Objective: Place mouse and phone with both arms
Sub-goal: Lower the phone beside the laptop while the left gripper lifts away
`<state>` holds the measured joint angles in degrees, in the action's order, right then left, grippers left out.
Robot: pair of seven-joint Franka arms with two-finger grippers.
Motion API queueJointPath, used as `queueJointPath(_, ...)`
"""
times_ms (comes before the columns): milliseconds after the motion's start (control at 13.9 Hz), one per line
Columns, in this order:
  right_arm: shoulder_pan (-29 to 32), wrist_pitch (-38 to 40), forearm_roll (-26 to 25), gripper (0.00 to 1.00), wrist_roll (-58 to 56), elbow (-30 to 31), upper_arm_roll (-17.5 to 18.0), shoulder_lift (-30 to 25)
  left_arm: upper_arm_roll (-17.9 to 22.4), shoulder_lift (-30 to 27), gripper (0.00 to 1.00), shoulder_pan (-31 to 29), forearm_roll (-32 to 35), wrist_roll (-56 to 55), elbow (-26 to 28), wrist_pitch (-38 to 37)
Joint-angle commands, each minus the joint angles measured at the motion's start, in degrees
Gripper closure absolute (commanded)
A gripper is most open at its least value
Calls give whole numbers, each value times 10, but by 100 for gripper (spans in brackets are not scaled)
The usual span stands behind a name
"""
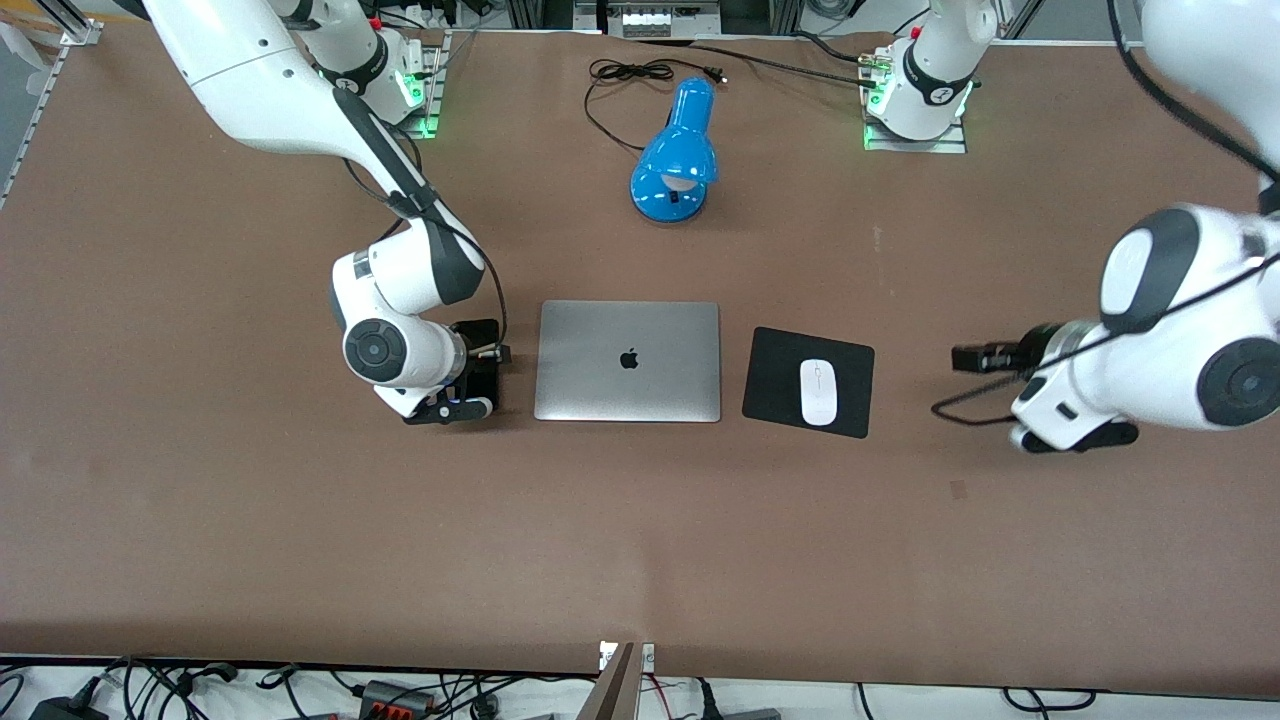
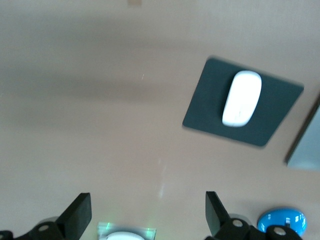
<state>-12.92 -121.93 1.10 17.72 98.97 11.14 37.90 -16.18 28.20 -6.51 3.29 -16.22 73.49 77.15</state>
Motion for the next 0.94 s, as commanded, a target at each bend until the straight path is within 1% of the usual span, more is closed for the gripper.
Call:
queueJointPath(0, -20, 8, -9, 77, 68, -12, -4, 7, -3, -83, 0, -8, -25, 2, 37, -22)
queueJointPath(72, -30, 8, -10, 77, 79, -12, -5, 7, -4, -116, 0, -10, -33, 3, 52, -22)
queueJointPath(144, -31, 8, -12, 76, 82, -11, -5, 7, -4, -151, 0, -10, -33, 8, 87, -17)
queueJointPath(216, -31, 7, -13, 76, 82, -10, -5, 9, -3, -205, 0, -13, -34, 1, 137, 10)
queueJointPath(288, -30, 6, -13, 76, 83, -10, -5, 14, -3, -238, 0, -21, -34, 2, 170, 53)
queueJointPath(360, -31, 6, -13, 76, 83, -10, -5, 16, -3, -244, 0, -35, -34, 6, 186, 60)
queueJointPath(504, -36, 0, -18, 75, 81, -9, -5, 23, -4, -244, 0, -48, -39, 9, 199, 65)
queueJointPath(647, -40, -2, -29, 71, 82, -3, -5, 24, -4, -265, 0, -48, -52, 9, 230, 80)
queueJointPath(719, -38, -2, -29, 44, 82, -3, -5, 24, -4, -267, 0, -50, -52, 16, 240, 98)
queueJointPath(791, -36, -1, -29, 0, 82, -2, -5, 24, 4, -264, 0, -51, -54, 58, 239, 107)
queueJointPath(863, -36, 2, -29, 0, 82, -4, -5, 23, 24, -264, 0, -36, -54, 86, 238, 116)
